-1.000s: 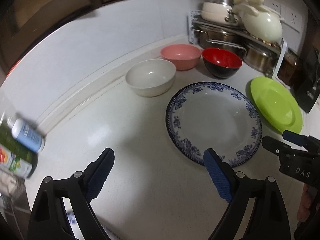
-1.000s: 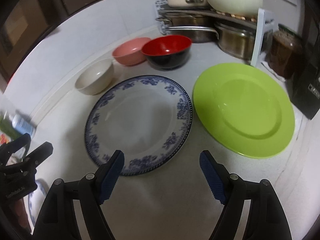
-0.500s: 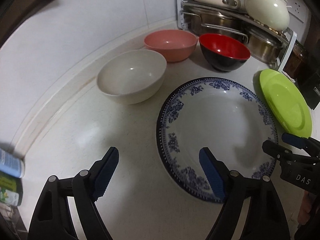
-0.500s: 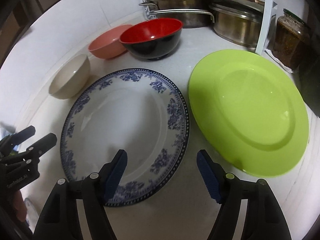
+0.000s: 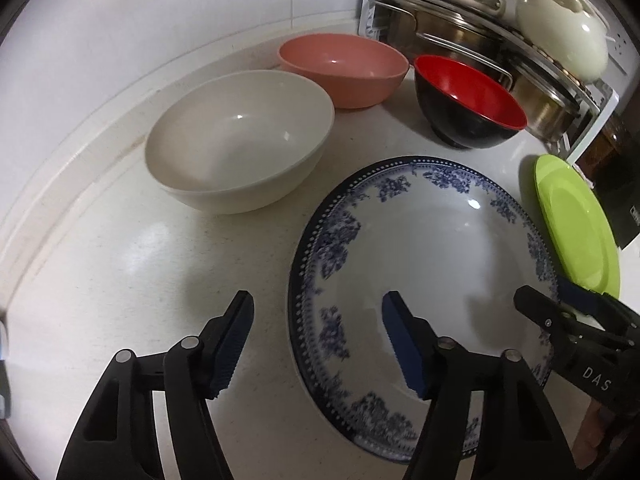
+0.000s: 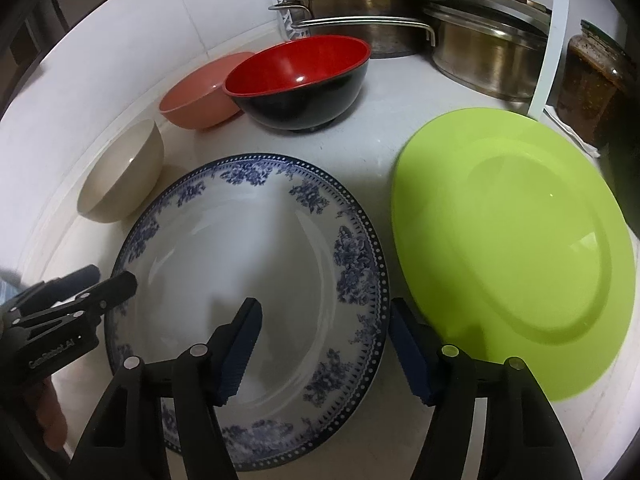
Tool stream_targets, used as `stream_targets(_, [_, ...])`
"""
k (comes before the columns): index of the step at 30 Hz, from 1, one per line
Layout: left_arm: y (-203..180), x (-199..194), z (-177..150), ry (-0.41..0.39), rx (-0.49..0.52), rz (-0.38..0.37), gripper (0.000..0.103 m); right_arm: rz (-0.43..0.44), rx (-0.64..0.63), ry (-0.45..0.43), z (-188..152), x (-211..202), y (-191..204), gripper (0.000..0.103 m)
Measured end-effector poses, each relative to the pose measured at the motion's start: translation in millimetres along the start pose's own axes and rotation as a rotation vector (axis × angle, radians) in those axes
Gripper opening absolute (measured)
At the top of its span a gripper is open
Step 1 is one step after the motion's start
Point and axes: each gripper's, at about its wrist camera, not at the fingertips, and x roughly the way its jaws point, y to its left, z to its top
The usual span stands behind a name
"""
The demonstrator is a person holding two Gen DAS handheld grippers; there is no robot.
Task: Organize plates and bowls
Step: 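Lift the second plate with both grippers and set it onto the first plate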
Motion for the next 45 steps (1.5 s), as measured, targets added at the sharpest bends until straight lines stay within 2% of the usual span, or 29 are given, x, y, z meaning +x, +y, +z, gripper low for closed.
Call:
stream_targets(6, [-0.2, 10.6, -0.2, 0.037, -0.009, -0.024, 0.046, -0.03, -0.006, -0.01, 3.8, 0.9, -1.6, 0.052])
stream_targets(11, [0.7, 13.3, -2.3, 0.039, -0.009, -0.008, 0.039, -0.068, -0.024, -0.015, 4.7, 0.1, -2.3, 0.042])
stream_targets(16, [2.2, 14.4, -0.6, 0.041, -0.025, -0.009, 0.036, -0.1, -0.033, -0.02, 5.4, 0.8, -1.4, 0.036])
stream_targets(22, [2.8, 13.3, -2.5, 0.057, -0.04, 0.005, 0.035, -0.092, -0.03, 0.002, 5.8, 1.2, 1.7, 0.035])
stream_targets(29, [7.8, -3.1, -9.3, 0.034, -0.057, 0.041, 0.035, -0.055, -0.039, 0.019, 4.2, -4.6, 9.2, 0.035])
stream_targets(45, [27.6, -84.7, -53.4, -0.064, -0.161, 0.121, 0.035, 0.026, -0.173, -0.047, -14.6, -61.9, 51.4, 0.035])
